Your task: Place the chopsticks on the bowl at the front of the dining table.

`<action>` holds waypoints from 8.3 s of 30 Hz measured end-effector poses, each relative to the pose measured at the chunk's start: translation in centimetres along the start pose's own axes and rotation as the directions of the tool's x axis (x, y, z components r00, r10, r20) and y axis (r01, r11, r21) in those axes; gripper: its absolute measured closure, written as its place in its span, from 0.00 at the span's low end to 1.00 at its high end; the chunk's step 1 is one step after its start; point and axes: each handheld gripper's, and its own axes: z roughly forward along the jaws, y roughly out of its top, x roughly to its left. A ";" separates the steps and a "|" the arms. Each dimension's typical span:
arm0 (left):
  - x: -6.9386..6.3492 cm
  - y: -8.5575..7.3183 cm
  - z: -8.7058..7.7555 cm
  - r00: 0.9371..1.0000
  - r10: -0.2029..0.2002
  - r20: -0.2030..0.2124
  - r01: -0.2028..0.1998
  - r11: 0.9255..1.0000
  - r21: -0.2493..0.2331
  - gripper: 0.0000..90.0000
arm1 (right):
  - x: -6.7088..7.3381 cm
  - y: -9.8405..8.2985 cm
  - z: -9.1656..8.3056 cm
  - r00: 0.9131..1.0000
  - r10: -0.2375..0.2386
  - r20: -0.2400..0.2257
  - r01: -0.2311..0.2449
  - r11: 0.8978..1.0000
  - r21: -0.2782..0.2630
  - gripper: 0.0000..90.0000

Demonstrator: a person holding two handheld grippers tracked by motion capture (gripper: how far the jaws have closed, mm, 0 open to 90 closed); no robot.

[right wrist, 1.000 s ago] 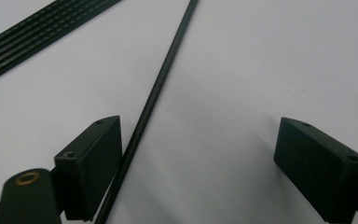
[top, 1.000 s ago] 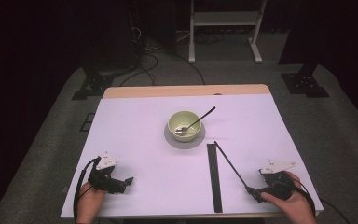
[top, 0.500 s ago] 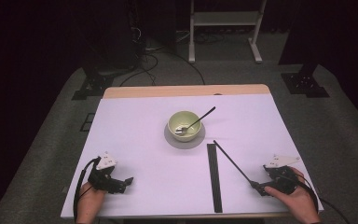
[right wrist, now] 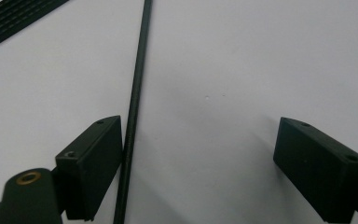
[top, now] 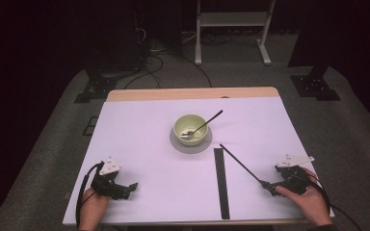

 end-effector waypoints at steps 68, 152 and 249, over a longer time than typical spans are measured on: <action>0.0 0.0 0.0 1.000 0.000 0.000 0.000 1.000 0.000 0.00 | -3.2 3.0 1.5 1.000 0.006 -0.012 -0.006 1.000 -0.020 0.16; 0.0 0.0 0.0 1.000 0.002 0.000 -0.002 1.000 -0.001 0.00 | -1.7 6.9 4.8 0.987 -0.063 -0.151 0.064 0.998 -0.002 0.95; 0.0 0.0 0.0 1.000 0.003 -0.001 -0.003 1.000 -0.001 0.00 | 4.3 19.4 5.5 0.955 -0.140 -0.263 0.099 0.982 -0.163 0.95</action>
